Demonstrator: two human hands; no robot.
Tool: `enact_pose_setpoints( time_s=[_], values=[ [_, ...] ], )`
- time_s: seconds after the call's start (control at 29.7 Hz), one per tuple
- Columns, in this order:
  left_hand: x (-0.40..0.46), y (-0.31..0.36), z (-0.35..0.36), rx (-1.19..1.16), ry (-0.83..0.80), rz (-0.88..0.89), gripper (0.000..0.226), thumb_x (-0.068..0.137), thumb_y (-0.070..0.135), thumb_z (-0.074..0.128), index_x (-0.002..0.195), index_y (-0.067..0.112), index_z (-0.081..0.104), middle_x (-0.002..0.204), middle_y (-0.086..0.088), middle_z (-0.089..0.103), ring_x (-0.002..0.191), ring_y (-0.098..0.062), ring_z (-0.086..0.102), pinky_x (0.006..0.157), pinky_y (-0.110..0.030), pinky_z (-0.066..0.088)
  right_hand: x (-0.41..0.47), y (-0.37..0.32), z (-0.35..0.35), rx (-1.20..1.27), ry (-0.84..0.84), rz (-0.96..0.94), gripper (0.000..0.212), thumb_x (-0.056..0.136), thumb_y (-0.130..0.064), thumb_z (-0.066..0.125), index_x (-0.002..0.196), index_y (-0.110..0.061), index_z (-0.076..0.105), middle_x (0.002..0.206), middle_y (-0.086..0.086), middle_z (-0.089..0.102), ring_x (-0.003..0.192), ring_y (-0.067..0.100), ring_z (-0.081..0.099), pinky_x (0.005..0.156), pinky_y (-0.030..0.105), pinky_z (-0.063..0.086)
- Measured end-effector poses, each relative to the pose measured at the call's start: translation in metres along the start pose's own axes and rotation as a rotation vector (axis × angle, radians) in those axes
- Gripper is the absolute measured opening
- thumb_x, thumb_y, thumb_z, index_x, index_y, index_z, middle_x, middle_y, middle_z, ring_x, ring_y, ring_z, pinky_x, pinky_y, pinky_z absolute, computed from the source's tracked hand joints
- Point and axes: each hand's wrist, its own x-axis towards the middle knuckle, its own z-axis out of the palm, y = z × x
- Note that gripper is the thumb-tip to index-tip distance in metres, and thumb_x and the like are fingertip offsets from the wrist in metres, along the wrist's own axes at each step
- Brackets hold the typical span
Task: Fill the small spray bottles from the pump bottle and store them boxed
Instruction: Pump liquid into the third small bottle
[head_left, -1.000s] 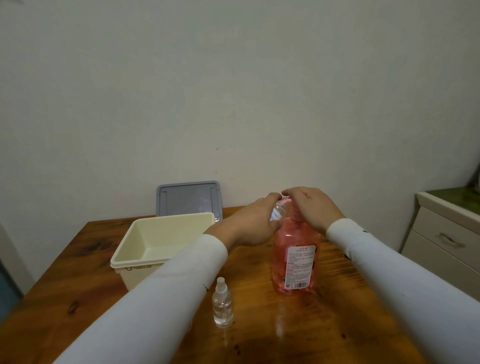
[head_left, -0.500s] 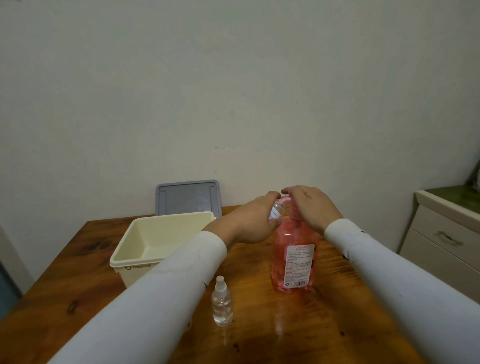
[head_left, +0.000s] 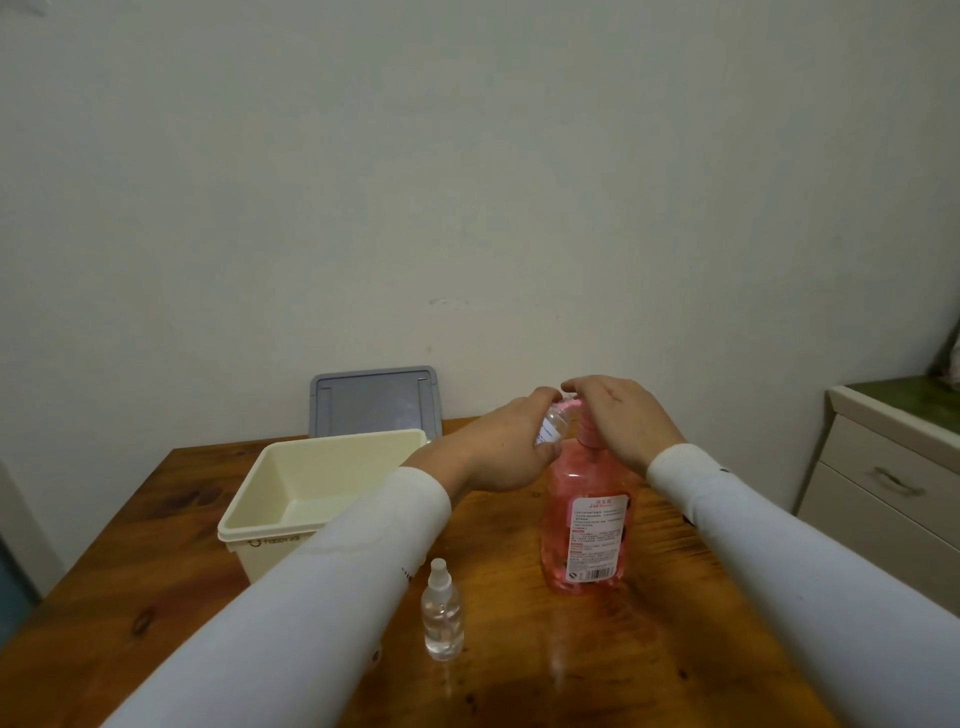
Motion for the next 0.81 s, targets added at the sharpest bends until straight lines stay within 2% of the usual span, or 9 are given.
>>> enact_pose_setpoints(
  time_s=[0.2,0.4,0.71,0.81],
  values=[
    [0.001,0.001,-0.001,0.014,-0.002,-0.004,0.06,0.097,0.031,0.052,0.148,0.026,0.02,0.142,-0.009,0.045,0.117,-0.026,0.053,0.092,-0.037,0.048,0.0,-0.004,-0.003,-0.066,-0.018,0.006,0.041,0.1,-0.023,0.03,0.125,-0.015,0.06,0.133,0.008,0.057,0.121,0.025,0.049,0.102,0.036,0.038],
    [0.0,0.006,-0.007,0.021,0.025,0.019,0.059,0.097,0.029,0.052,0.147,0.025,0.021,0.141,-0.008,0.045,0.113,-0.025,0.054,0.086,-0.032,0.045,0.001,-0.008,-0.009,-0.005,0.019,-0.001,0.041,0.099,-0.024,0.032,0.125,-0.015,0.062,0.133,0.007,0.058,0.123,0.023,0.05,0.104,0.037,0.038],
    [-0.001,0.002,-0.001,0.014,-0.014,-0.018,0.059,0.097,0.032,0.052,0.147,0.025,0.021,0.14,-0.009,0.046,0.114,-0.025,0.054,0.087,-0.034,0.047,-0.001,-0.003,-0.002,-0.035,-0.017,0.011,0.04,0.099,-0.024,0.031,0.122,-0.015,0.062,0.131,0.008,0.058,0.119,0.025,0.051,0.101,0.037,0.039],
    [-0.001,0.006,-0.008,0.019,0.009,-0.002,0.058,0.098,0.029,0.051,0.146,0.024,0.022,0.138,-0.01,0.048,0.109,-0.024,0.054,0.085,-0.033,0.046,0.001,-0.008,-0.007,-0.001,0.019,0.008,0.04,0.099,-0.025,0.032,0.123,-0.015,0.062,0.132,0.008,0.058,0.12,0.025,0.05,0.103,0.038,0.039]
  ],
)
